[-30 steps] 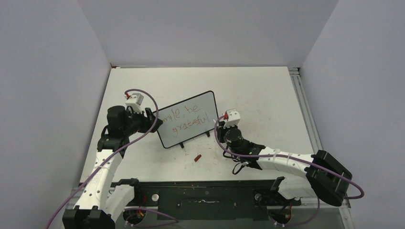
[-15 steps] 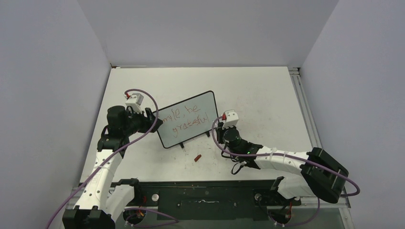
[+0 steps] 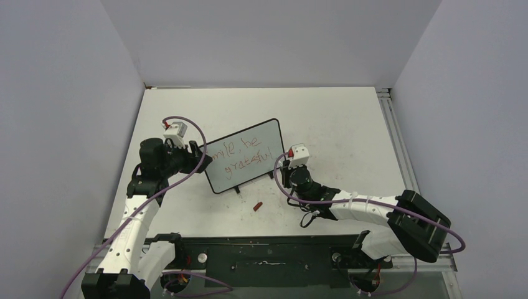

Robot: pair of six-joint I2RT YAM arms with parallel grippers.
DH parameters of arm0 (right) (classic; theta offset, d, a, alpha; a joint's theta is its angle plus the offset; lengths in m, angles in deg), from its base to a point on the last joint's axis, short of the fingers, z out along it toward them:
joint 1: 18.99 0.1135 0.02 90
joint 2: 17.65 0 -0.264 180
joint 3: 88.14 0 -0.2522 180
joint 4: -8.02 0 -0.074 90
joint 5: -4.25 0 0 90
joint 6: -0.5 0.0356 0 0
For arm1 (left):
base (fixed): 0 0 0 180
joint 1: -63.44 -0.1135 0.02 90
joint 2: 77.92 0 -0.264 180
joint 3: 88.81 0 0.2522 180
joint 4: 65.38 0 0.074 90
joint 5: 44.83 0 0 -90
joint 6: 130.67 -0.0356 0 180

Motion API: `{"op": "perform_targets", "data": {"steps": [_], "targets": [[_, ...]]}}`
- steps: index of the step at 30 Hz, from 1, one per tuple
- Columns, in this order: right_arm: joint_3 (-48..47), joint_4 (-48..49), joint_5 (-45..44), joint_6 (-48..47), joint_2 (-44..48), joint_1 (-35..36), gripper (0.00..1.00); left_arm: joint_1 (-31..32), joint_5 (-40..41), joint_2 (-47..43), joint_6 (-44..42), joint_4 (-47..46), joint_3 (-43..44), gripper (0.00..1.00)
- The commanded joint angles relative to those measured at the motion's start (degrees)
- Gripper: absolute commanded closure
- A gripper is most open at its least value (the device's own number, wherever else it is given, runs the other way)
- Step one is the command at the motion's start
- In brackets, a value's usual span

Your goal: Write a sentence on the whiteboard

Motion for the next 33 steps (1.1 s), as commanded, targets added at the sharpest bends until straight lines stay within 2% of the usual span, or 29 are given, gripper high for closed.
{"op": "perform_targets", "data": {"steps": [1, 23, 27, 33], "targets": [[-1.55, 3.37, -0.30, -0.77, -0.89, 0.44, 0.95, -0.24, -1.38, -0.58, -0.12, -1.96, 1.15, 0.43], [-1.62, 3.26, -0.42, -1.13, -0.66, 0.31, 0.95, -0.24, -1.32, -0.88, -0.12, -1.87, 1.14, 0.43], [-2.05, -0.77, -0.37, -1.18, 5.12, 0.69, 0.95, -0.24, 0.88, -1.53, -0.60, -1.31, 1.29, 0.43], [-2.15, -10.47, 0.85, -1.42, 16.50, 0.74, 0.95, -0.20, 6.48, -3.74, -1.23, -0.30, 1.32, 0.37]]}}
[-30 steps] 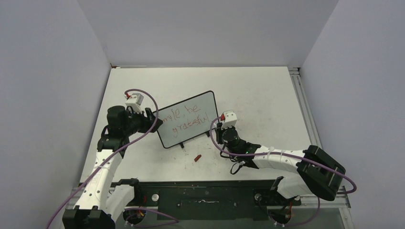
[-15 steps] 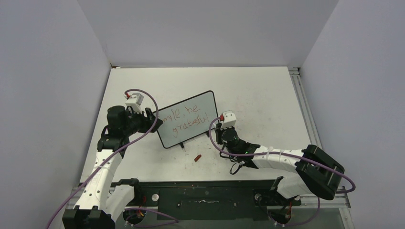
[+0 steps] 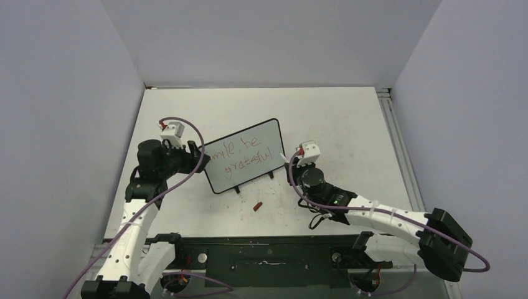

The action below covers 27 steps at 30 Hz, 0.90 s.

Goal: Write a sentence on the whiteboard
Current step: Write a sentence on the whiteboard, then pick up the pen cap from the center of the board.

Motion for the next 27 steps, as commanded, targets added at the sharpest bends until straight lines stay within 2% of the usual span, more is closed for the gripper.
{"op": "perform_targets", "data": {"steps": [1, 6, 9, 15, 20, 24, 27], "targets": [[-2.24, -6.76, 0.49, -0.23, 8.83, 0.34, 0.95, -0.16, 4.78, -2.18, -1.09, -0.39, 1.30, 0.37], [-4.74, -16.90, 1.43, 0.16, 14.75, 0.16, 0.95, 1.66, 9.53, -3.80, -2.29, 2.63, 2.90, 0.38], [-6.75, -23.03, 2.60, 0.88, 16.48, 0.07, 0.95, 5.91, 15.31, -5.06, -4.04, 6.52, 5.46, 0.39], [-8.58, -29.21, 6.99, 1.64, 17.43, -0.42, 0.95, 23.64, 29.43, -6.40, -4.08, 15.78, 12.59, 0.41], [-7.50, -29.50, 12.75, 3.58, 18.63, -4.77, 0.95, 38.43, 34.71, -5.93, 1.38, 19.01, 15.32, 0.45], [-5.59, -28.37, 20.66, 4.85, 21.04, -12.98, 0.95, 49.31, 36.35, -3.08, 6.64, 17.51, 14.27, 0.46], [-4.43, -27.73, 26.08, 5.77, 22.98, -17.31, 0.95, 56.01, 36.04, -0.97, 9.39, 9.79, 8.87, 0.46]]}}
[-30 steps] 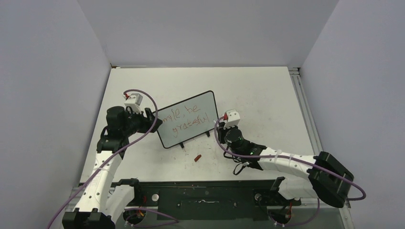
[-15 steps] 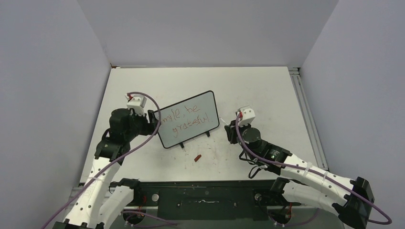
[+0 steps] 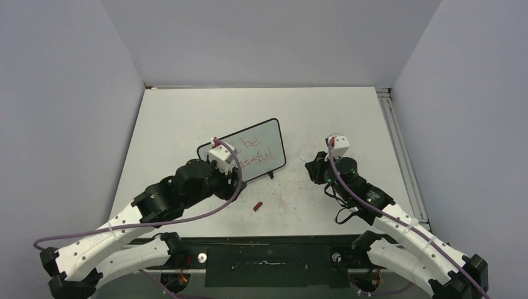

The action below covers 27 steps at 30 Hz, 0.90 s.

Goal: Write a sentence on the whiteboard
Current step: Pick up the pen cap from the center of the board.

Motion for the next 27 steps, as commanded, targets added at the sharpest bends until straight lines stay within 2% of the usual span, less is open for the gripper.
{"op": "perform_targets", "data": {"steps": [1, 4, 10, 15, 27], "targets": [[1.43, 1.88, 10.12, 2.36, 3.19, -5.22, 0.95, 7.55, 1.13, 3.50, 6.61, -9.07, -6.23, 0.46], [2.33, 1.92, 11.72, 3.06, 4.09, -7.49, 0.95, 9.50, -3.84, 8.88, 9.30, -17.40, -11.86, 0.46], [5.60, 2.65, 7.20, 5.00, 12.73, -9.19, 0.95, 10.47, -7.87, 18.44, 10.87, -29.76, -18.35, 0.46], [6.52, 2.30, 5.55, 6.07, 16.49, -9.25, 0.95, 10.71, -5.76, 24.50, 9.23, -30.51, -17.87, 0.47], [7.77, 4.12, 6.25, 6.87, 16.61, -9.29, 0.95, 10.44, -0.76, 31.93, 7.83, -31.13, -16.30, 0.48]]}}
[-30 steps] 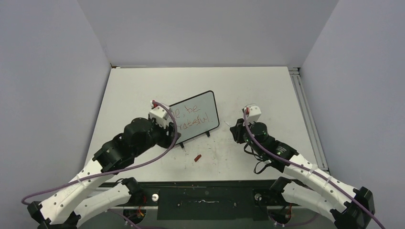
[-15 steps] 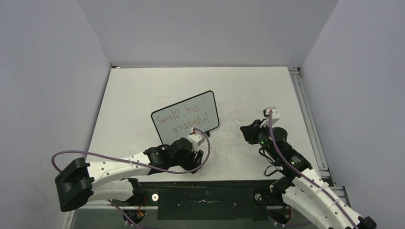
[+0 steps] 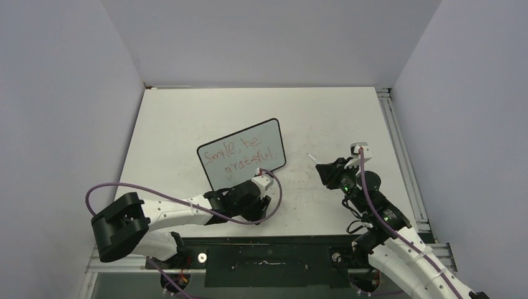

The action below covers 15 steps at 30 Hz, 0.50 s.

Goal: Write a sentence on the whiteboard
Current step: Pick up the pen cap from the center of the board.

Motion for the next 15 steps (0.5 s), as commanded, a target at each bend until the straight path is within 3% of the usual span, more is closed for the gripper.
{"op": "perform_targets", "data": {"steps": [1, 12, 15], "targets": [[0.65, 3.72, -0.59, 1.09, 0.02, -0.18, 0.95, 0.05, 2.60, 1.71, -0.24, -3.50, 2.80, 0.48], [2.06, 4.30, -0.38, 2.17, 0.61, -0.20, 0.95, -0.25, 4.09, 5.02, -1.31, -3.04, 4.08, 0.49], [2.27, 4.29, -0.43, 2.41, 0.75, -0.22, 0.95, -0.27, 4.91, 6.36, -1.49, -1.48, 5.25, 0.58]]}}
